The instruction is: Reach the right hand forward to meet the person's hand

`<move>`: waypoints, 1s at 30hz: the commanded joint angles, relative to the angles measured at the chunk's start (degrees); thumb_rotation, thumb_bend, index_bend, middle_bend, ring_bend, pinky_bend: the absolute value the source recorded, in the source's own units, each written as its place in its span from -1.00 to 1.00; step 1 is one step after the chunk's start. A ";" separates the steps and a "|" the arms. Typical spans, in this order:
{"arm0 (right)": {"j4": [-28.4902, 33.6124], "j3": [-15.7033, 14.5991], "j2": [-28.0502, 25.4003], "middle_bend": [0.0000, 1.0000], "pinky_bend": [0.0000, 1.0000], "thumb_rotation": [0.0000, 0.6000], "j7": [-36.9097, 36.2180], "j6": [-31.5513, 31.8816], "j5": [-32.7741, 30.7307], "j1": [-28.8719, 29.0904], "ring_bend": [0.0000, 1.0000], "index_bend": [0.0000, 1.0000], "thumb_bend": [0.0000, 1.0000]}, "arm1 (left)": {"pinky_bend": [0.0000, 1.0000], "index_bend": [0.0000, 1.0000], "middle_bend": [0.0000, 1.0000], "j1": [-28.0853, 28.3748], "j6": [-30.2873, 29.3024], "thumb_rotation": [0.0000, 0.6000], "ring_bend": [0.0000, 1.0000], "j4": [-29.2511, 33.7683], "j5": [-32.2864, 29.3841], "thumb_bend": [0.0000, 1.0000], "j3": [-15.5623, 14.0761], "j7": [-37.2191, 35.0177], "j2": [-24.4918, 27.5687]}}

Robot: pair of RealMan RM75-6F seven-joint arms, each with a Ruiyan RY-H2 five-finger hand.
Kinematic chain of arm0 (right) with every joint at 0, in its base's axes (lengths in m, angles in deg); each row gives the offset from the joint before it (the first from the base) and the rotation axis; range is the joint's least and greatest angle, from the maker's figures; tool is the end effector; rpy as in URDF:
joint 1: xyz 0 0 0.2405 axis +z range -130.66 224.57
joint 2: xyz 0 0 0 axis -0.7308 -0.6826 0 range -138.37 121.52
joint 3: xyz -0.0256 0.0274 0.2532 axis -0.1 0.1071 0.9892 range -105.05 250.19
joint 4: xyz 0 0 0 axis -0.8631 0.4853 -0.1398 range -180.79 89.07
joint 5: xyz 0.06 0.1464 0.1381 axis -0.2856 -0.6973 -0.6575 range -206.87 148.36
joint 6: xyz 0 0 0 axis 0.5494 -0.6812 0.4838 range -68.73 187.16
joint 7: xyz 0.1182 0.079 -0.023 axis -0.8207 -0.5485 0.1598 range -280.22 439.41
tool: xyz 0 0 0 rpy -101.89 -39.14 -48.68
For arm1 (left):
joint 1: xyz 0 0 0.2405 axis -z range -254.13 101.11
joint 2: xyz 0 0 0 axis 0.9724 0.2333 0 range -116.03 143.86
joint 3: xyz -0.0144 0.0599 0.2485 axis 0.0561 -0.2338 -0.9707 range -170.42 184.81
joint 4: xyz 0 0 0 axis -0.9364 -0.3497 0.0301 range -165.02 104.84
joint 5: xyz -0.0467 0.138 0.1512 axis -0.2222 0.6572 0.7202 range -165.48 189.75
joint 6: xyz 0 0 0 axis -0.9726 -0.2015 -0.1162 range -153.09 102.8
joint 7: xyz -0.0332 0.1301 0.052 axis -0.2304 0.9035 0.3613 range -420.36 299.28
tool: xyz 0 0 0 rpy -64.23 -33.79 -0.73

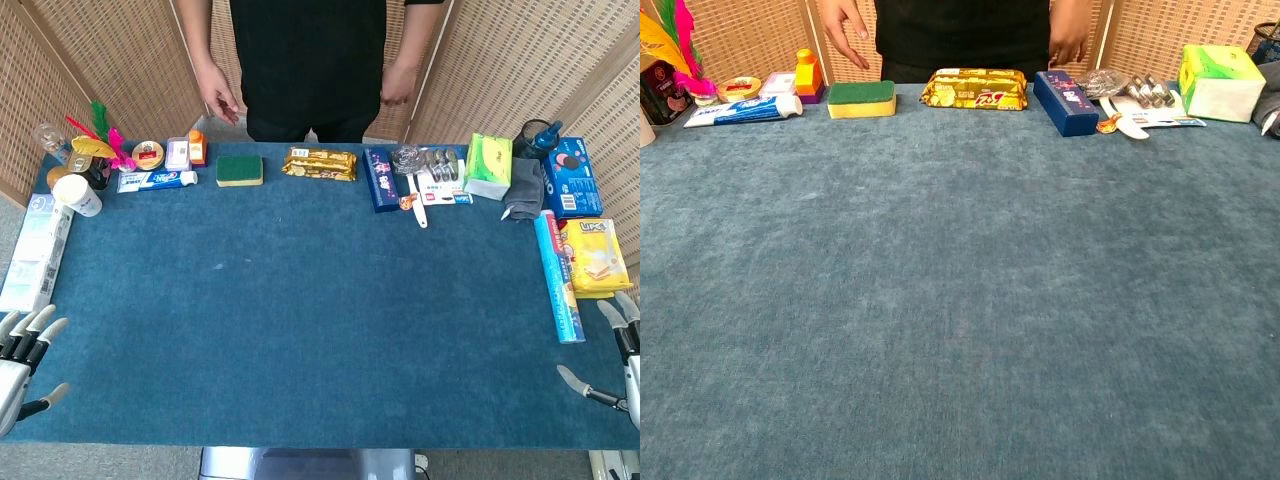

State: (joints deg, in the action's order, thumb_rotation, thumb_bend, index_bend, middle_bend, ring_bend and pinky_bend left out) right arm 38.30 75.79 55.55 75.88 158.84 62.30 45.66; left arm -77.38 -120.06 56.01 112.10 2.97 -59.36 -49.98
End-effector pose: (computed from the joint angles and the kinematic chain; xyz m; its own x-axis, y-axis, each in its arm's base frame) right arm -0.3246 -0.1448 0.2003 0.4607 0.2098 0.8624 -0.8803 -0.0159 0.4741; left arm -0.3135 0.1215 0.1607 0.5047 -0.0070 0.8633 0.8510 -0.1643 -0.4988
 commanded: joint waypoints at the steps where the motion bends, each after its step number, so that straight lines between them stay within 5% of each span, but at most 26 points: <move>1: -0.01 0.08 0.00 -0.89 -0.69 -0.06 0.04 -0.09 -0.01 -0.04 -1.00 -0.73 -1.00 | -1.00 -0.86 -1.00 -0.02 -0.07 1.00 -1.00 -0.03 0.05 -0.93 0.00 0.00 -0.01; 10: 0.75 0.01 -0.37 -0.89 -0.69 -0.06 -1.07 -3.01 0.05 1.05 -1.00 -0.73 -1.00 | -1.00 -0.86 -1.00 -0.31 -0.56 1.00 -1.00 -0.10 0.11 -0.93 -0.03 -0.08 -0.08; 30: 21.31 6.91 -10.09 -0.95 -0.69 -0.07 -12.25 -34.27 -9.51 20.51 -1.00 -0.83 -1.00 | -1.00 -0.86 -1.00 -0.13 -0.23 1.00 -1.00 0.28 -1.71 -0.93 0.89 -1.97 0.72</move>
State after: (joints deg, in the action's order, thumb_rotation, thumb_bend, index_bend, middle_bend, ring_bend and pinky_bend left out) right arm 57.15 81.11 46.37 66.83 128.82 55.31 63.00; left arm -77.51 -120.28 56.33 110.46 3.82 -61.20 -49.31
